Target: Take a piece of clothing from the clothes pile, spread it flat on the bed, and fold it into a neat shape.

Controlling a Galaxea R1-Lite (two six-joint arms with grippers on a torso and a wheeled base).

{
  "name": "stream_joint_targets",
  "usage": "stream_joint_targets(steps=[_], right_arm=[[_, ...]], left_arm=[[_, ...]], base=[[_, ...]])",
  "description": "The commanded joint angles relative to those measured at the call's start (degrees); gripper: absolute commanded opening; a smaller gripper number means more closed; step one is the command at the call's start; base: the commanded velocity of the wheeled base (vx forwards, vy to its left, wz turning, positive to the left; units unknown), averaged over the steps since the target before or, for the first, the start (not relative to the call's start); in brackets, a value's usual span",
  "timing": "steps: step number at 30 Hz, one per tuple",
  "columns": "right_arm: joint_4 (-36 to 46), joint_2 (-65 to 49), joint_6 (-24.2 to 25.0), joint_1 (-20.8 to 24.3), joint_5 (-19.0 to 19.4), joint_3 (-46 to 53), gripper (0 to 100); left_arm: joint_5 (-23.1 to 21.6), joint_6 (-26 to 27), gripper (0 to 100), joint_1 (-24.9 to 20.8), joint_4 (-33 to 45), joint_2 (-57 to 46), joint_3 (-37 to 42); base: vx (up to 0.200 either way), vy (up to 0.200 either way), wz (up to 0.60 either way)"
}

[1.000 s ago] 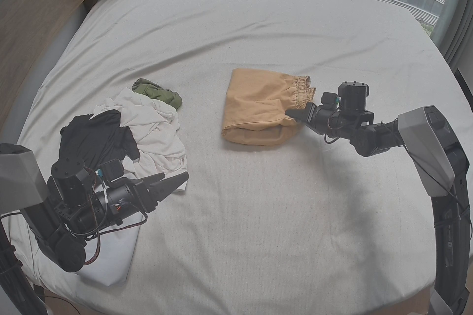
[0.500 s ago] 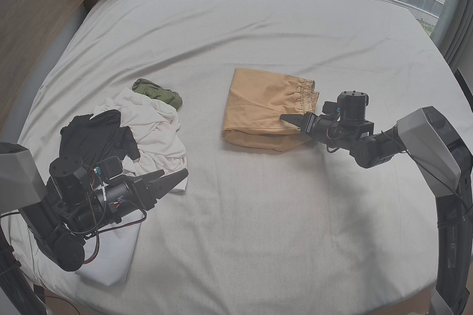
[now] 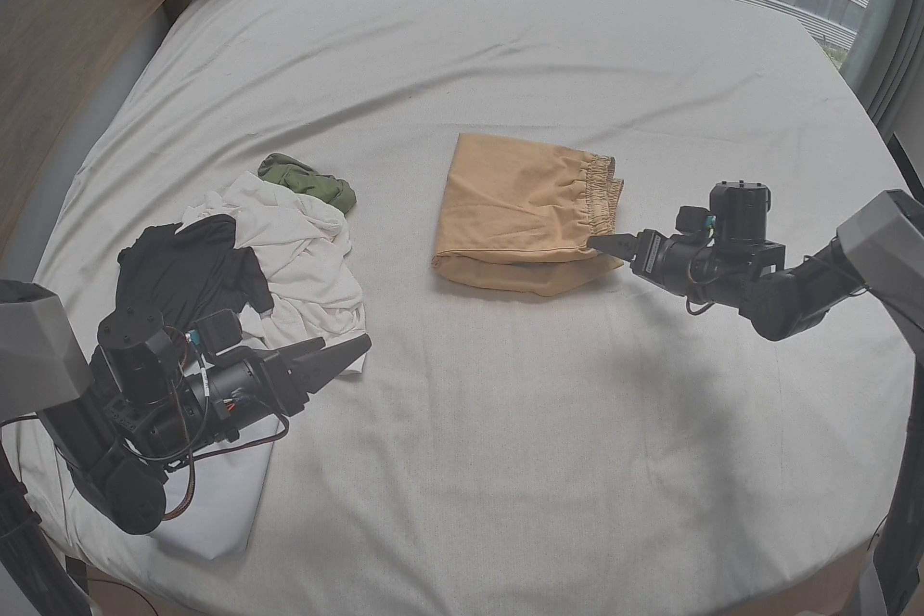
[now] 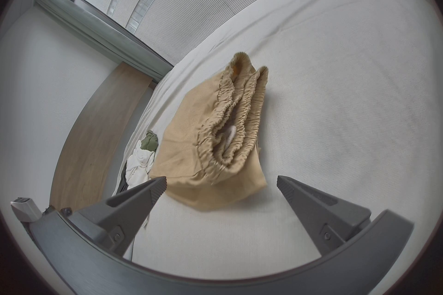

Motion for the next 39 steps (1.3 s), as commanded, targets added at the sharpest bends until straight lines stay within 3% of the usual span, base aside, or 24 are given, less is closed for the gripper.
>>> stream_joint_targets(steps=[1,14,17,24,31,34,36,39], right_arm=[[-2.76,-16.07,-1.02,-1.69,0.13,12.95,100],[1.11,-47.19,-1.11,1.65,0.39,29.03,100],[3.48,-51.76,-1.11,2.53,0.39,31.23,100],[5.59,-60.28,-2.69,3.84,0.48,35.54,100],[10.43,-68.54,-2.69,5.69,0.39,37.82,100],[10.86,-73.73,-2.78,5.69,0.3,40.28,100],[10.86,-73.9,-2.78,5.69,0.3,40.37,100],[11.04,-81.11,-3.04,5.08,0.3,44.68,100]], left_arm=[[0.04,-0.53,100,-2.19,-0.01,-4.29,3.38],[0.56,-3.61,100,-5.88,-0.01,-25.82,13.58],[0.65,-7.13,100,-5.7,0.7,-30.13,14.19],[0.92,-7.74,100,-5.88,3.07,-40.15,17.97],[0.74,-7.74,100,-5.97,13.97,-51.57,18.32],[0.3,-7.65,100,-5.88,24.34,-61.06,17.27],[0.3,-7.65,100,-5.88,24.69,-61.41,17.27],[0.65,-7.48,100,-5.44,38.66,-73.63,17.0]], base=[[0.0,0.0,0.0],[0.0,0.0,0.0],[0.0,0.0,0.0],[0.0,0.0,0.0],[0.0,0.0,0.0],[0.0,0.0,0.0],[0.0,0.0,0.0],[0.0,0.0,0.0]])
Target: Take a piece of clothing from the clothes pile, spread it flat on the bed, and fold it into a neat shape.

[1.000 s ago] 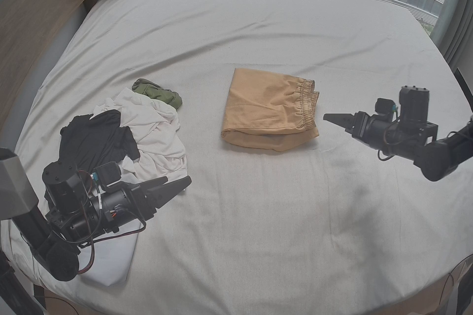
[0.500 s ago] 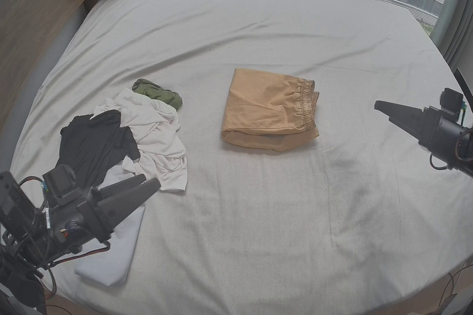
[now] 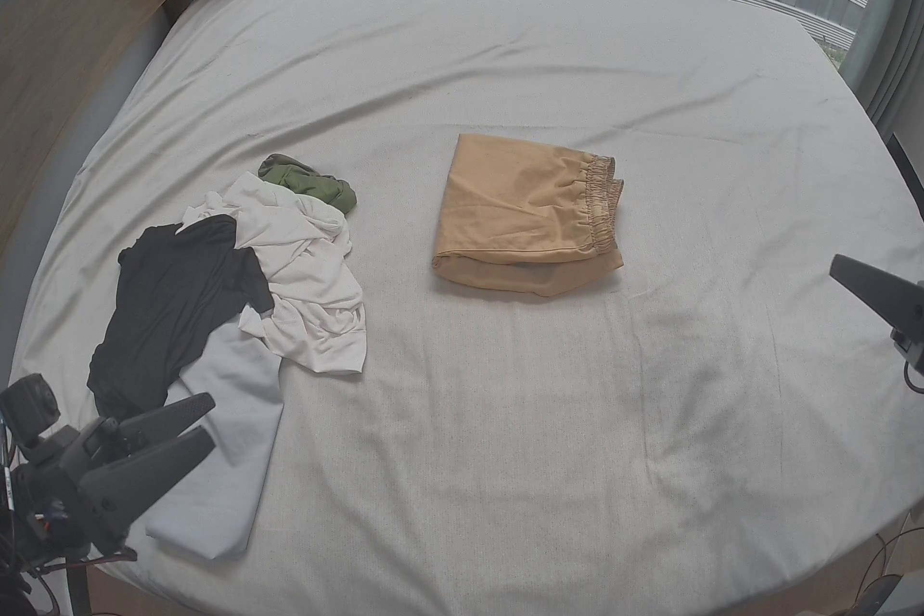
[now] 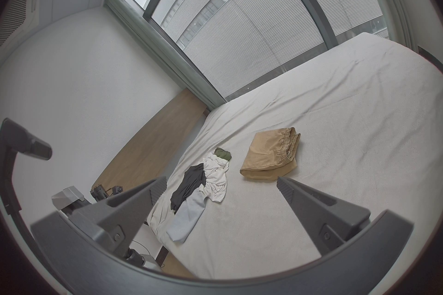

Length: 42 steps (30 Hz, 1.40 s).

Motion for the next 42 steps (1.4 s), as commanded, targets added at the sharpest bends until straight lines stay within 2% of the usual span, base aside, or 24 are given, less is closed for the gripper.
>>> stream_joint_targets(steps=[1,4,5,6,7,9,11,16,17,18,19,20,21,24,25,26,28,30,33,34,35,36,39,42], right_arm=[[0.75,-13.06,-0.68,-0.51,-0.03,6.33,100],[2.69,-17.72,-1.12,-2.44,-0.03,8.43,100],[2.69,-17.72,-1.12,-2.44,-0.03,8.43,100],[5.59,-22.55,-1.38,-3.85,-0.03,9.49,100],[6.38,-23.69,-1.56,-4.02,-0.03,9.84,100],[12.0,-31.43,-2.96,-5.52,-0.12,11.34,100],[15.87,-36.09,-3.31,-6.57,-0.12,12.3,100],[27.39,-47.86,-7.09,-9.65,-0.55,17.31,100],[25.1,-47.07,-16.76,-9.65,-17.08,23.99,100],[25.1,-47.07,-16.76,-9.65,-17.08,23.99,100],[24.75,-46.98,-21.86,-10.0,-19.54,27.33,100],[24.75,-46.98,-21.86,-10.0,-19.54,27.33,100],[26.07,-46.9,-24.5,-10.88,-20.51,27.33,100],[28.09,-46.98,-24.23,-13.07,-21.65,27.24,100],[27.82,-48.65,-24.76,-16.94,-21.47,27.24,100],[27.74,-50.5,-25.02,-18.61,-21.38,27.24,100],[27.74,-52.26,-24.76,-18.26,-21.47,27.24,100],[27.56,-52.52,-23.7,-17.64,-21.82,27.33,100],[27.21,-52.61,-23.44,-17.56,-21.82,27.33,100],[27.21,-52.52,-23.53,-17.56,-21.74,27.33,100],[27.21,-52.52,-23.79,-17.64,-21.56,27.33,100],[27.3,-52.52,-24.14,-17.56,-21.38,27.33,100],[27.3,-52.43,-25.73,-17.73,-19.36,27.33,100],[27.47,-52.52,-25.46,-17.56,-19.1,27.24,100]], left_arm=[[0.22,0.1,100,0.4,16.24,-20.75,-0.51],[0.48,0.19,100,0.57,25.56,-27.25,-2.0],[0.48,0.19,100,0.57,25.56,-27.25,-2.0],[1.62,0.19,100,1.8,32.59,-31.56,-3.93],[1.97,0.19,100,2.24,34.08,-32.53,-4.2],[3.73,0.37,100,5.23,42.43,-37.71,-6.22],[4.08,0.98,100,7.25,46.39,-41.23,-6.57],[4.08,7.49,100,13.93,56.84,-51.33,-5.69],[12.26,19.18,100,14.55,57.99,-52.04,-0.86],[12.26,19.18,100,14.55,57.99,-52.04,-0.86],[13.84,24.1,100,14.64,57.72,-52.04,0.99],[13.84,24.1,100,14.64,57.72,-52.04,0.99],[14.19,25.07,100,15.52,58.43,-52.04,0.99],[14.81,25.33,100,17.01,58.43,-52.12,0.99],[15.16,26.38,100,18.94,58.51,-52.65,0.99],[14.81,27.26,100,20.61,58.6,-53.27,0.99],[14.72,29.55,100,23.43,58.95,-54.76,0.99],[17.18,32.54,100,22.81,58.95,-54.67,0.99],[25.44,38.43,100,22.9,61.24,-54.59,0.99],[28.08,38.07,100,22.81,63.7,-54.5,0.9],[28.34,36.4,100,22.72,64.58,-54.41,0.72],[28.08,35.35,100,22.63,63.88,-54.5,0.72],[26.67,37.46,100,20.53,62.64,-55.03,0.99],[26.67,37.19,100,21.32,62.64,-57.22,0.99]], base=[[0.0,0.0,0.0],[0.0,0.0,0.0],[0.0,0.0,0.0],[0.0,0.0,0.0],[0.0,0.0,0.0],[0.0,0.0,0.0],[0.0,0.0,0.0],[0.0,0.0,0.0],[0.0,0.0,0.0],[0.0,0.0,0.0],[0.0,0.0,0.0],[0.0,0.0,0.0],[0.0,0.0,0.0],[0.0,0.0,0.0],[0.0,0.0,0.0],[0.0,0.0,0.0],[0.0,0.0,0.0],[0.0,0.0,0.0],[0.0,0.0,0.0],[0.0,0.0,0.0],[0.0,0.0,0.0],[0.0,0.0,0.0],[0.0,0.0,0.0],[0.0,0.0,0.0]])
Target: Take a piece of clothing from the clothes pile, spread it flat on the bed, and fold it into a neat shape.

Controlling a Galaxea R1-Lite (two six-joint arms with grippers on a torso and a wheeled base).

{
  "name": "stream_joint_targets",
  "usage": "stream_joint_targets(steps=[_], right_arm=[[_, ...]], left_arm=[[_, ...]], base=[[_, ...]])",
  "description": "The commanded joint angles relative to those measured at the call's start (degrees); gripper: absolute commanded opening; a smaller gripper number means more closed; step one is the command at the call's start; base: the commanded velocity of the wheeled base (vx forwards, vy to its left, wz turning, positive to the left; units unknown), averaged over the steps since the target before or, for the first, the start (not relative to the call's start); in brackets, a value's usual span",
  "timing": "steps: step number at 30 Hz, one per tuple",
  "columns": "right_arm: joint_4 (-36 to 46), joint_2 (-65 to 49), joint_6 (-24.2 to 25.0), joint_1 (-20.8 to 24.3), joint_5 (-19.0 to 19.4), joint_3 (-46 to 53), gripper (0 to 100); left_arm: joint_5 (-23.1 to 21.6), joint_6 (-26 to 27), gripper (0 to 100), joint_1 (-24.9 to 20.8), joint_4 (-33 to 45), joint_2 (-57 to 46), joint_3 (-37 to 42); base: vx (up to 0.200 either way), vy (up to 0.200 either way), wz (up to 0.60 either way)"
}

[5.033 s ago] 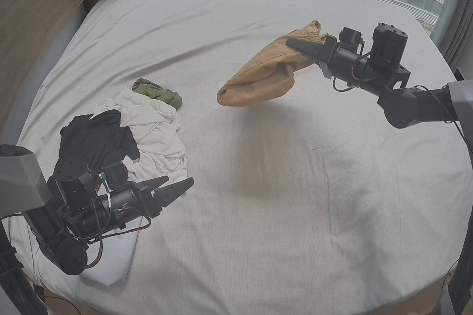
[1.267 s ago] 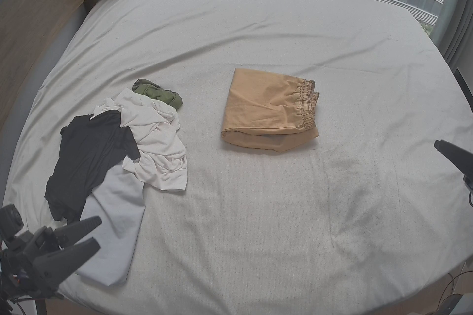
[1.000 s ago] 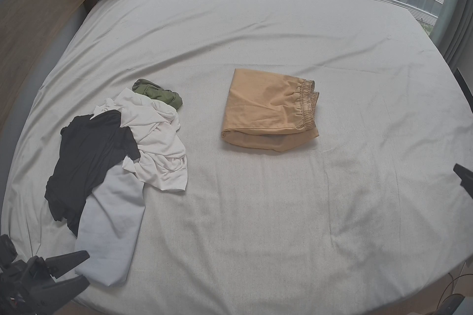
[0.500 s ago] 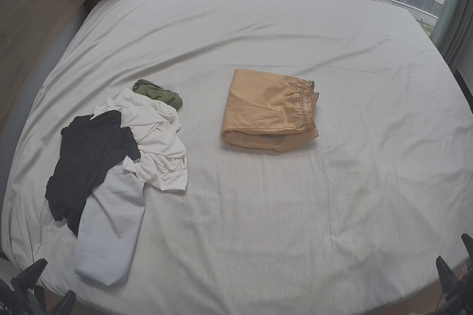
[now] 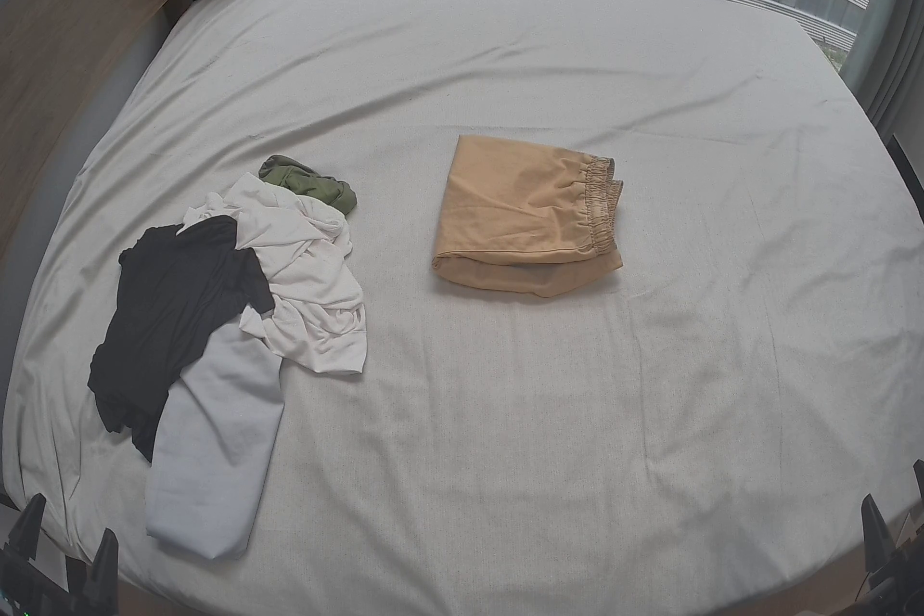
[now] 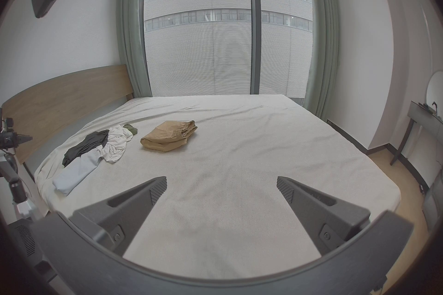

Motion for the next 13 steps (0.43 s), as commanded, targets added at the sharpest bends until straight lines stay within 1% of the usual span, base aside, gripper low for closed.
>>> stream_joint_targets(steps=[1,13], right_arm=[[0.11,-0.37,-0.26,-0.07,0.87,0.92,100],[0.19,-0.37,-0.09,-0.07,0.87,0.92,100]], left_arm=[[-0.79,0.0,100,-0.27,0.02,-2.41,0.99],[-0.88,-0.35,100,-0.18,-0.15,-2.41,0.99]], base=[[0.0,0.0,0.0],[0.0,0.0,0.0]])
